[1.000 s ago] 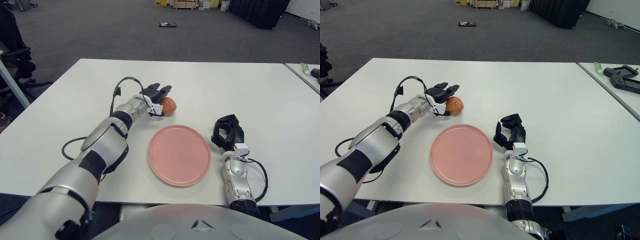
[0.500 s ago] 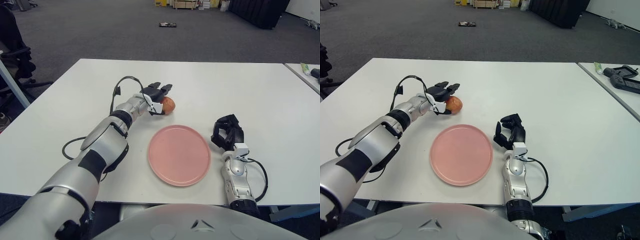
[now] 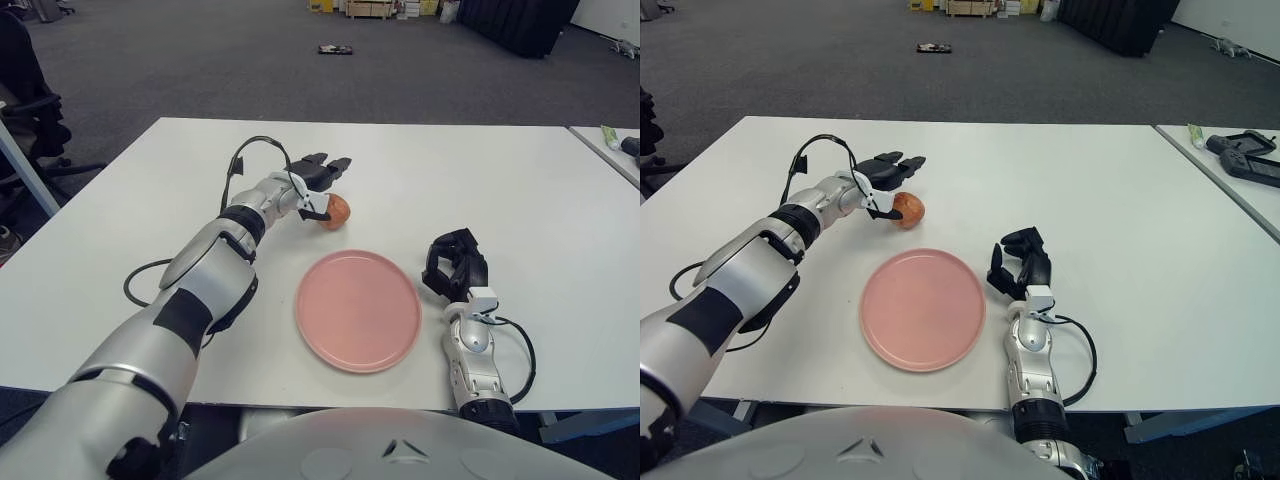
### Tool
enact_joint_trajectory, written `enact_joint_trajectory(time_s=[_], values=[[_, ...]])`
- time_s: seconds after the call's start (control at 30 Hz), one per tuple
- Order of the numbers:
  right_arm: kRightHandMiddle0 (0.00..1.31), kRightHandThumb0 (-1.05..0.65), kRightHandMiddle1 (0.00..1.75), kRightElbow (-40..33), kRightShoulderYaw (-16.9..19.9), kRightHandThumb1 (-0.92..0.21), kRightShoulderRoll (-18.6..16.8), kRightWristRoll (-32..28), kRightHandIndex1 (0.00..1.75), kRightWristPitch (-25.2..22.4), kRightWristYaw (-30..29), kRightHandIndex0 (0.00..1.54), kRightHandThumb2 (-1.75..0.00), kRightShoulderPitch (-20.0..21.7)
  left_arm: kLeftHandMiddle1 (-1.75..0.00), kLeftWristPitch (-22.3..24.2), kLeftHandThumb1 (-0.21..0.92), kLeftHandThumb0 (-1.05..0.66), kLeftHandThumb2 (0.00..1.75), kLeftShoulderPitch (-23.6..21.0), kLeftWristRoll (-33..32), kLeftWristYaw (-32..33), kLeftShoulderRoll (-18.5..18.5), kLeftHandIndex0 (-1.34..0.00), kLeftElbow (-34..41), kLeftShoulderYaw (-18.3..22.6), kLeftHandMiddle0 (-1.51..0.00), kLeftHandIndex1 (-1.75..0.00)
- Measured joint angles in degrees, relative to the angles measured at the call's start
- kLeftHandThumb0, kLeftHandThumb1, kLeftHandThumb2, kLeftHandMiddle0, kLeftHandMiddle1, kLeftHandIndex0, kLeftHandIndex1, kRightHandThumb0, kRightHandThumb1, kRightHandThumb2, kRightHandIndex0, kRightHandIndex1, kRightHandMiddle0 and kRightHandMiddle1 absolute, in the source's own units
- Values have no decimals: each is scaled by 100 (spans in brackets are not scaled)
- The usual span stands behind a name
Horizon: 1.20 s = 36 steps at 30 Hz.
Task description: Put the apple into the plate.
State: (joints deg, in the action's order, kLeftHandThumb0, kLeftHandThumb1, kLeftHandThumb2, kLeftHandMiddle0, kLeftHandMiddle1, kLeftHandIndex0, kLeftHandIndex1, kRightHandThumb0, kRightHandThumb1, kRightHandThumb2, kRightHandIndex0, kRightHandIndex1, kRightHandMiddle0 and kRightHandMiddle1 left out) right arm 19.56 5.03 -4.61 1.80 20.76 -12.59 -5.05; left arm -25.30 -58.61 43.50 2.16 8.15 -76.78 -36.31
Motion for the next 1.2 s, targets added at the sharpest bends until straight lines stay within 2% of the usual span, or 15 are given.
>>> enact_joint_trajectory(time_s=[0.3,0.7,0.93,1.2], values=[[46,-42,175,24,9,-51,-11,-7,175,62,-6,77,-108,0,0,42,36,-81,91,-2,15,-53,-88,-1,-9,-18,0,0],[45,-42,175,12,22,-52,-3,-32,175,175,10,78,-107,-29,-1,207,44,-83,88,-2,188,-134,-278,0,-49,-189,-1,-1],[45,-42,175,61,32,-52,-12,6,175,221,-88,78,-107,-43,-2,305,43,-81,87,-2,247,-185,-344,0,-96,-260,-2,-1],[47,-42,175,28,27,-50,-12,101,175,250,-147,78,-110,-71,-5,382,40,-77,90,3,252,-283,-402,0,-150,-310,-2,-10]])
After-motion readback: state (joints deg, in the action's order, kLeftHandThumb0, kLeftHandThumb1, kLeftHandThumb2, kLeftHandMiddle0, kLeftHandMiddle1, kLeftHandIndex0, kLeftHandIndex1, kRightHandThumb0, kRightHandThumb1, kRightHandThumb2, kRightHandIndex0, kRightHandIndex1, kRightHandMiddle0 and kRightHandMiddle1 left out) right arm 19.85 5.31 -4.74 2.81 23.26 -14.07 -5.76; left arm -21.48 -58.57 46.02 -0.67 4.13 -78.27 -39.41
